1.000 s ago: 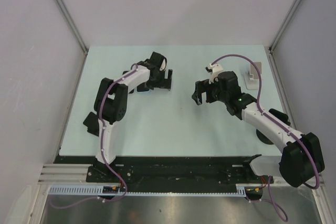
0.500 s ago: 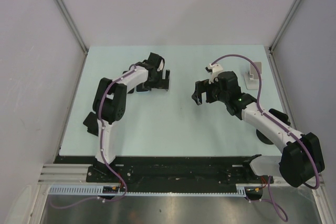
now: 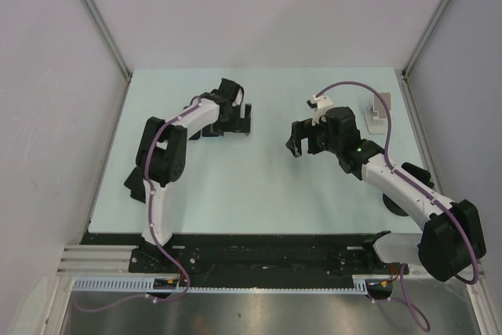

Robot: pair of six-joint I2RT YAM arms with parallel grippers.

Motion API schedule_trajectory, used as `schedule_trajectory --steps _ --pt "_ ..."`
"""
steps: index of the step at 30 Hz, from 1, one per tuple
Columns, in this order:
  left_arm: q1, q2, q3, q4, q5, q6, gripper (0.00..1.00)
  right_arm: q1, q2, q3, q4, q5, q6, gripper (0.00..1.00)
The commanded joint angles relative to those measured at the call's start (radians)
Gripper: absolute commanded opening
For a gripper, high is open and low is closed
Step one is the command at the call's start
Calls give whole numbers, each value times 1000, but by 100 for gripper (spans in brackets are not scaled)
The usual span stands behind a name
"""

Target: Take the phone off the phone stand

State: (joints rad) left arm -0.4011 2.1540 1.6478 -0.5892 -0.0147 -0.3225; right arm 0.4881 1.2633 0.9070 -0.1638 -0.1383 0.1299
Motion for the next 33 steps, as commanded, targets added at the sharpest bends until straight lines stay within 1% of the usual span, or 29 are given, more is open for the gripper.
schedule_trajectory --steps 1,4,6,8,11,12,13,14,15,16,17,18,19,21,22,24,25,27,29,30,31,32,33 --pt "7 -127 -3 -6 33 -30 100 6 -44 0 21 12 -13 99" --pt "10 -231 -19 -4 16 -32 100 6 -54 0 20 9 -13 99" --pt "18 -282 -54 -4 -31 -36 100 6 -59 0 21 6 -12 99" --pt "25 -370 -89 -4 -74 -44 100 7 -67 0 23 -4 -12 99" --pt "50 -502 -189 0 -120 -72 100 10 -81 0 26 -9 -7 99" --pt "68 -537 -247 2 -151 -87 100 12 -82 0 27 -10 -6 99" --pt "79 -610 -279 3 -165 -95 100 12 -85 0 27 -20 -3 99" --pt "91 -650 -310 3 -181 -102 100 12 -90 0 27 -23 -1 99" --pt "120 -690 -374 5 -201 -118 100 17 -91 0 33 -27 0 99" --pt "137 -774 -406 3 -215 -124 100 15 -93 0 33 -32 2 99" --pt "155 -817 -440 5 -228 -133 100 17 -94 0 35 -37 5 99" --pt "194 -863 -504 5 -249 -148 100 20 -96 0 38 -40 7 99" --pt "212 -952 -535 5 -261 -154 99 18 -97 0 40 -47 10 99" --pt "258 -1041 -619 2 -290 -165 97 20 -97 0 47 -56 16 99" --pt "274 -1127 -644 -1 -318 -171 96 20 -99 0 49 -64 19 99" --pt "306 -1207 -704 -26 -359 -188 94 20 -97 0 53 -73 23 99" --pt "317 -1270 -717 -40 -402 -190 93 21 -100 0 52 -78 27 99" --pt "358 -1312 -741 -92 -435 -194 93 21 -102 0 53 -83 30 99" --pt "398 -1347 -755 -122 -446 -199 94 23 -107 0 52 -87 31 99" --pt "457 -1356 -772 -141 -438 -197 95 23 -105 0 55 -90 34 99" --pt "484 -1368 -784 -146 -429 -197 95 23 -108 0 53 -93 34 99" --pt "508 -1378 -795 -147 -404 -201 98 23 -110 0 53 -95 36 99" --pt "560 -1382 -821 -149 -395 -204 99 23 -111 0 53 -96 36 99"
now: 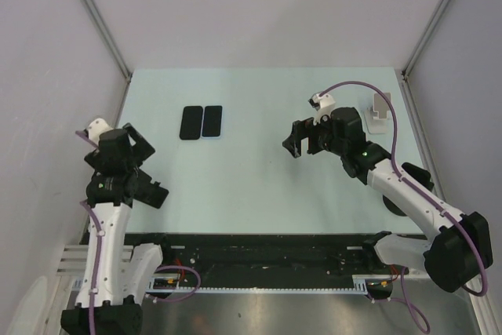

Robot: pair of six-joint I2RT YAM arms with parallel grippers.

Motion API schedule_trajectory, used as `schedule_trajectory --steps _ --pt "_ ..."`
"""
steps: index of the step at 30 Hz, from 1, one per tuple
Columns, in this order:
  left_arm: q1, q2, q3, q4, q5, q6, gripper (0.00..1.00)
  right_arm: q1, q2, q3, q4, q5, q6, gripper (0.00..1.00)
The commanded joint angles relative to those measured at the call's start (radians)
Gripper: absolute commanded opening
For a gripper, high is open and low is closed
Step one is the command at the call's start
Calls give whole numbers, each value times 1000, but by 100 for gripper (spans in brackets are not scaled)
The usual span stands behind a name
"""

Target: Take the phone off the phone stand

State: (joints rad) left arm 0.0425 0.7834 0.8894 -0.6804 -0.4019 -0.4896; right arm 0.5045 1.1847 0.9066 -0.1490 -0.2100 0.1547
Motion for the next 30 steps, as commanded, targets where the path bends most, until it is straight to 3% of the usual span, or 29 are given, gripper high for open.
schedule_trajectory --steps 1,6,13,30 --pt "141 -21 -75 -56 1 -44 100 6 -33 0 39 -25 11 99" --pt "261 -13 -142 -42 55 -109 100 9 -42 0 37 -29 14 99" --pt "277 28 -199 91 169 -121 100 8 -49 0 37 -35 16 99" --pt "277 142 -259 148 58 -144 97 8 -42 0 35 -26 14 99"
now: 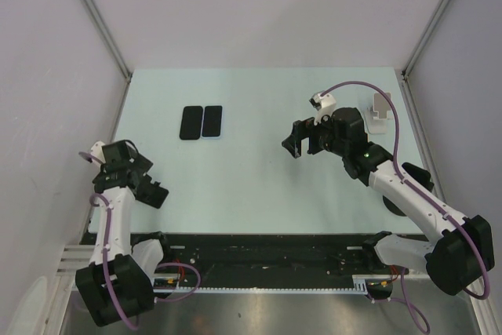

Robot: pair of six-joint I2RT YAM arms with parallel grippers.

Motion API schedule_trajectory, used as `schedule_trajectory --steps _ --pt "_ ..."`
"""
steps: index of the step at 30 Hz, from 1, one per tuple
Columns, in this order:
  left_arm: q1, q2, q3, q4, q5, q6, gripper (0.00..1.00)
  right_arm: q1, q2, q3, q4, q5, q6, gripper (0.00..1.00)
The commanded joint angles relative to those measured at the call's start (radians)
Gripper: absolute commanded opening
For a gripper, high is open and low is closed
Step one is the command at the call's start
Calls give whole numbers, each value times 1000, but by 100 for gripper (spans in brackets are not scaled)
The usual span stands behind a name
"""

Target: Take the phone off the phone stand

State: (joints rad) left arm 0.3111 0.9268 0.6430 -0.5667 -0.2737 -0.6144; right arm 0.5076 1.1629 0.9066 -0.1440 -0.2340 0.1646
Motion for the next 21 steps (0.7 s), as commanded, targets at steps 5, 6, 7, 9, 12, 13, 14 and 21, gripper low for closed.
schedule_trajectory --steps 5,6,7,9,12,13,14,21 --pt "9 15 -16 42 -61 -16 86 6 -16 0 32 -7 4 99" --pt "8 20 -13 41 -58 -15 83 6 -16 0 34 -7 4 99" --pt "8 18 -13 41 -50 -15 79 5 -20 0 32 -7 4 99" --pt "9 9 -8 42 -41 -10 69 5 -23 0 29 -5 3 99" --pt "8 -20 1 39 -12 4 56 6 -25 0 30 -13 3 99" --pt "6 -31 6 39 2 8 46 8 -26 0 32 -14 1 99" --pt "8 -40 10 41 10 19 42 11 -26 0 35 -19 3 99" --pt "-62 -98 79 22 122 39 23 54 -14 0 67 -73 18 98"
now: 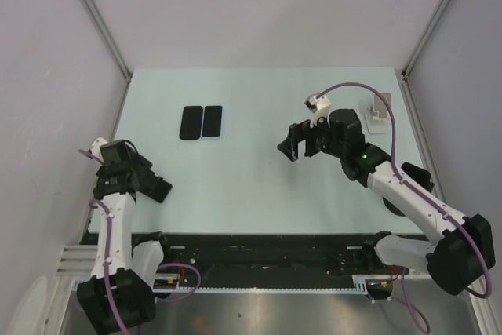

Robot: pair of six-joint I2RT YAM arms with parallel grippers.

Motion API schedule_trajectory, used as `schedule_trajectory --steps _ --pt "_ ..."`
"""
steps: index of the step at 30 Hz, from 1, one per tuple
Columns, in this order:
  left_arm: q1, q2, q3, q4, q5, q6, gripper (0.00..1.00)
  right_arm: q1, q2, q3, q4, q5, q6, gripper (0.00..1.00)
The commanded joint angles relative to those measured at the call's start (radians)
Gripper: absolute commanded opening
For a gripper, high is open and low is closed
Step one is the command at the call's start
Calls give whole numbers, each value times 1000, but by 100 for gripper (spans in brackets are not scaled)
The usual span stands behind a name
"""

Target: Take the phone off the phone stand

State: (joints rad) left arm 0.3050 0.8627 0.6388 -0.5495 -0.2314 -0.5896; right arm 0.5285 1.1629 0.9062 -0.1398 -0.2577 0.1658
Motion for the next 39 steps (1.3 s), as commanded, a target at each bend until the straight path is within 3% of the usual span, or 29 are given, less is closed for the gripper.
schedule_trajectory --steps 1,10,14,19,31,39 --pt "-79 -36 93 -6 81 -5 20 44 -14 0 71 -52 20 98" --pt "-519 51 208 -15 -20 -176 15 270 49 0 167 55 -11 93" --pt "-708 152 271 -15 -51 -230 15 410 92 0 219 216 -87 90" --pt "-852 255 355 -15 -49 -272 15 524 159 0 290 386 -152 82" --pt "-963 349 440 -1 -37 -303 14 602 276 0 361 508 -163 51" --pt "-974 341 441 8 -32 -306 14 604 327 0 367 603 -146 43"
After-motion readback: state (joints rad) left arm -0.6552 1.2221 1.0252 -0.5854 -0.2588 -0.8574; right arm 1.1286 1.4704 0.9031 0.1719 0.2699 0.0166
